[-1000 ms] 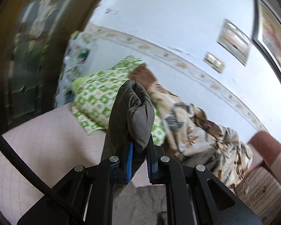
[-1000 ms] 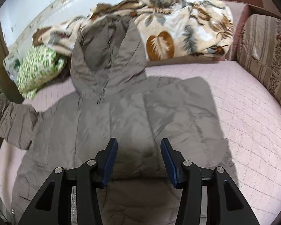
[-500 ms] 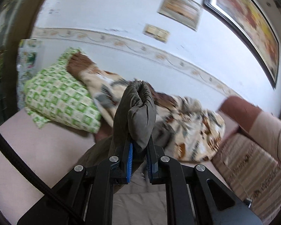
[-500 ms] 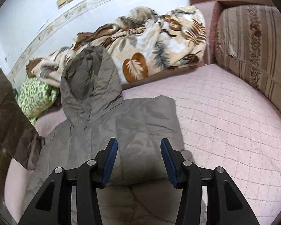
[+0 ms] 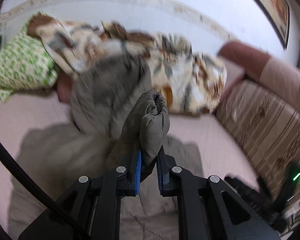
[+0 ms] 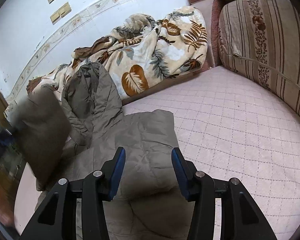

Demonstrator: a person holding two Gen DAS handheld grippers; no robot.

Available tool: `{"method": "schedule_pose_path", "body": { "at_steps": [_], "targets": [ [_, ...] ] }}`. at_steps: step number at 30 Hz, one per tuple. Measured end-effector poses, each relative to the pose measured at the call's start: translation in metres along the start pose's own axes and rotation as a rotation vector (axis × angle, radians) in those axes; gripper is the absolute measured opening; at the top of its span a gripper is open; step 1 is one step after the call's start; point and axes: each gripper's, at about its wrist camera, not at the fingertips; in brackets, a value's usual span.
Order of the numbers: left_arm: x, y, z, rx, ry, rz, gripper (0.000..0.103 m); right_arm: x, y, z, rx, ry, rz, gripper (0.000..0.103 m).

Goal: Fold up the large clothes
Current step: 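Fold the held sleeve across the jacket body with the left gripper, release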

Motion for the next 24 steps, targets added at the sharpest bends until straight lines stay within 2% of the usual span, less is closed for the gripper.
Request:
{"method": "schedule_pose_path", "body": {
  "at_steps": [5, 7, 10, 12, 14, 19, 21, 24],
  "targets": [
    [0.051, 0.044, -0.007, 0.029, 0.001, 0.142, 0.014, 0.003, -0.002, -0.002, 0.013, 0.008, 0.000, 0.052],
    [0.063, 0.055, -0.008, 0.036, 0.003, 0.201, 0.028, 0.004, -0.003, 0.000, 0.015, 0.006, 0.002, 0.052],
    [0.060, 0.062, -0.008, 0.045, 0.053, 0.245, 0.036, 0.007, -0.004, 0.005, 0.013, -0.001, 0.003, 0.052],
    [0.043, 0.058, -0.006, 0.059, 0.064, 0.221, 0.037, 0.008, -0.005, 0.009, 0.012, -0.008, 0.002, 0.052],
    [0.020, 0.048, 0.005, 0.058, 0.058, 0.164, 0.043, 0.008, -0.006, 0.016, 0.006, -0.023, -0.009, 0.052],
    [-0.026, 0.014, 0.067, 0.000, -0.039, 0.058, 0.046, 0.006, -0.003, 0.046, -0.066, -0.069, -0.046, 0.052],
    [-0.034, 0.008, 0.102, -0.038, -0.118, 0.051, 0.046, 0.006, -0.001, 0.061, -0.112, -0.090, -0.052, 0.052],
    [-0.027, 0.011, 0.155, -0.098, -0.220, 0.109, 0.046, 0.020, 0.007, 0.080, -0.172, -0.090, -0.020, 0.052]
  ]
}}
Point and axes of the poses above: each gripper's, at about its wrist camera, not at the fingertips, and x roughly the way its jaws point, z to its left, y to its underside, and after that the axes turned 10 degrees about y, right-handed
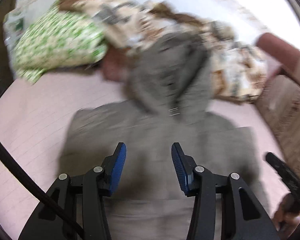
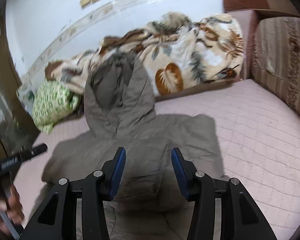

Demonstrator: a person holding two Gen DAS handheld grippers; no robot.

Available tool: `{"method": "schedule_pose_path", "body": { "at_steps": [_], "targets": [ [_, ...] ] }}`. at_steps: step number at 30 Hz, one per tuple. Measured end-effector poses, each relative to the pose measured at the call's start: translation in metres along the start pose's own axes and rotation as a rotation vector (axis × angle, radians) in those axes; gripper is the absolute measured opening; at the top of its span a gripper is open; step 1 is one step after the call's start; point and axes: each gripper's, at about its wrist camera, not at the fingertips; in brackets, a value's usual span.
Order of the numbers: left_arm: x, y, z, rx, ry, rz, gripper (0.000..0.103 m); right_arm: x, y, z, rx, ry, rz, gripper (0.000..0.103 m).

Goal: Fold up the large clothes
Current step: 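Fold the held sleeve across the jacket body with the left gripper, release, then grasp the jacket hem with both grippers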

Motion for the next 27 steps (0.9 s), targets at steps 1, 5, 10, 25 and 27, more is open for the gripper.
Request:
{"method": "schedule_pose_path", "body": {
  "at_steps": [1, 5, 10, 25, 27],
  "targets": [
    [0.008, 0.004, 0.014, -0.016, -0.021, 0.026, 0.046, 0.010, 0.003, 0.004, -0.015, -0.001, 0.029, 0.051],
    [0.032, 0.022, 0.041, -0.036, -0.073, 0.091, 0.046, 0.043, 0.014, 0.010, -0.065, 0.039, 0.113, 0.047],
    [0.058, 0.044, 0.054, -0.061, -0.076, 0.133, 0.050, 0.084, 0.030, 0.007, -0.094, 0.088, 0.275, 0.047],
    [0.011, 0.016, 0.008, 0.038, -0.037, 0.037, 0.049, 0.036, 0.015, 0.016, -0.085, 0.052, 0.120, 0.048],
    [0.020, 0.008, -0.008, 0.056, -0.024, 0.044, 0.049, 0.035, 0.014, 0.013, -0.065, 0.048, 0.111, 0.048]
  ]
}}
Point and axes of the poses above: each gripper's, at about its wrist camera, not at the fingertips, and x roughly the way its jaws point, z to its left, y to its underside, and after that the axes turned 10 degrees about y, right-handed
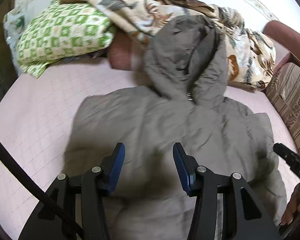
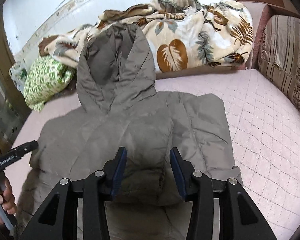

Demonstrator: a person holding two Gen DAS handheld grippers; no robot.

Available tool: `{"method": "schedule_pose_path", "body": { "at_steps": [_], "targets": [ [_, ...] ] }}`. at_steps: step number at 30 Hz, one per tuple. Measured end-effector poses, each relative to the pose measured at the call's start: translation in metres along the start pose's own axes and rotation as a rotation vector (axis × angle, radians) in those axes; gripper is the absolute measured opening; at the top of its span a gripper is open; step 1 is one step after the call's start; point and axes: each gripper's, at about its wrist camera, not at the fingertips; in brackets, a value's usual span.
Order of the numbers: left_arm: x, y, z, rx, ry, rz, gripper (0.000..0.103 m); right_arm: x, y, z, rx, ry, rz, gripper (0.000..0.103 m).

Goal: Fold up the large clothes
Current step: 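Grasp the jacket hem with both grippers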

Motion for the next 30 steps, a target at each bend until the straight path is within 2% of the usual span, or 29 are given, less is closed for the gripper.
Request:
{"method": "schedule_pose_path", "body": {
  "at_steps": [4, 6, 10, 12, 14, 17, 23, 26, 30],
  "targets": [
    [0.031, -0.011, -0.027, 0.039, 0.018, 0.050, 0.049, 0.008, -0.003, -0.011, 0.048, 0.017, 0.025, 0.048],
    [0.054, -0.011, -0.036, 0.056, 0.020, 0.100, 0.049, 0.014, -0.002, -0.011, 0.050, 0.025, 0.042, 0.048],
    [0.086, -0.005, -0.039, 0.058, -0.020, 0.161, 0.049, 0.035, 0.003, -0.010, 0.021, 0.039, 0.136, 0.048],
    [0.093, -0.003, -0.042, 0.070, -0.044, 0.167, 0.050, 0.047, 0.008, -0.009, 0.009, 0.034, 0.194, 0.048],
    [0.090, -0.003, -0.046, 0.094, -0.061, 0.161, 0.050, 0.051, 0.009, -0.007, -0.001, 0.040, 0.199, 0.049],
    [0.070, 0.000, -0.051, 0.119, -0.045, 0.137, 0.049, 0.044, 0.005, -0.006, -0.005, 0.051, 0.185, 0.049],
    [0.016, 0.023, -0.053, 0.135, -0.025, 0.062, 0.049, 0.011, 0.001, -0.002, -0.029, 0.050, 0.078, 0.049],
    [0.002, 0.036, -0.051, 0.142, -0.051, 0.052, 0.049, 0.006, 0.004, -0.002, -0.031, 0.016, 0.082, 0.049],
    [0.007, 0.045, -0.044, 0.126, -0.078, 0.072, 0.049, 0.016, 0.011, 0.002, -0.058, 0.029, 0.112, 0.049]
  ]
}}
Point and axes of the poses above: each gripper's, at about its wrist camera, not at the fingertips, and x roughly the way its jaws point, z to its left, y to its underside, and after that the axes turned 10 degrees about y, right-handed
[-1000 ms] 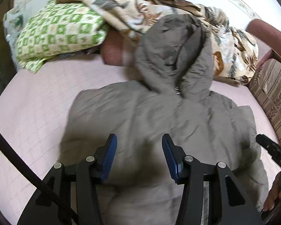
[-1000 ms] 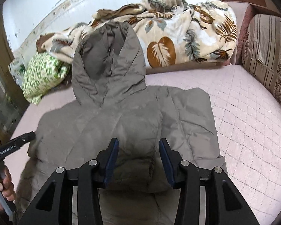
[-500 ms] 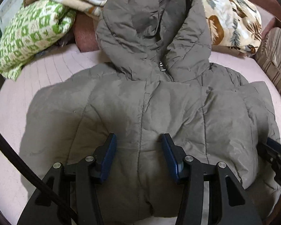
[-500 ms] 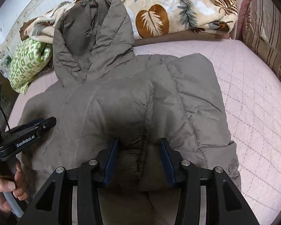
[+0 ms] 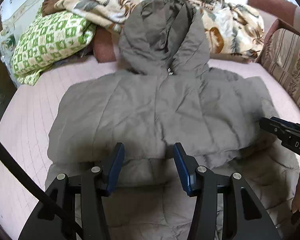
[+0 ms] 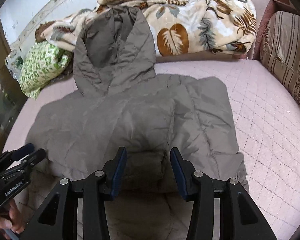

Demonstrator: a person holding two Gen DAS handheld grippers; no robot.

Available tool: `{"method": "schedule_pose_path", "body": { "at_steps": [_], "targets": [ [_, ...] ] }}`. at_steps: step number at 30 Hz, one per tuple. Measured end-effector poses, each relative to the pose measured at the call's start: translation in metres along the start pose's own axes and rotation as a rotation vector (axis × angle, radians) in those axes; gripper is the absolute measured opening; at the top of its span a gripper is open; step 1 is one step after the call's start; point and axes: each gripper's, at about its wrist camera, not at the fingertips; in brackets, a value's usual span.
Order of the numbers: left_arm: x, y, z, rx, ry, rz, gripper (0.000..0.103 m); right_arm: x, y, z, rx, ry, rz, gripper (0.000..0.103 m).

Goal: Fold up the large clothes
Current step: 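Grasp the jacket hem with both grippers, then fold the hem up toward the hood with both grippers and release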

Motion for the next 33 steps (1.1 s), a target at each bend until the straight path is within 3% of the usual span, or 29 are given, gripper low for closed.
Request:
{"method": "schedule_pose_path", "body": {
  "at_steps": [5, 15, 24, 33],
  "targets": [
    [0.011, 0.005, 0.004, -0.013, -0.012, 0.022, 0.049, 0.022, 0.002, -0.007, 0.028, -0.010, 0.068, 0.049],
    [0.020, 0.008, 0.006, -0.019, -0.024, 0.050, 0.050, 0.035, 0.001, -0.005, 0.011, 0.005, 0.103, 0.051],
    [-0.032, 0.030, 0.008, -0.033, 0.011, 0.022, 0.050, -0.007, 0.006, -0.007, 0.015, -0.032, 0.051, 0.051],
    [-0.104, 0.099, 0.024, -0.024, 0.011, 0.011, 0.051, -0.068, 0.049, -0.016, -0.014, -0.035, -0.002, 0.051]
  ]
}}
Point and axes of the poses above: each gripper's, at about its wrist camera, not at the fingertips, and x roughly the way its jaws point, z to its left, y to its underside, and after that the axes turned 10 degrees about y, right-handed
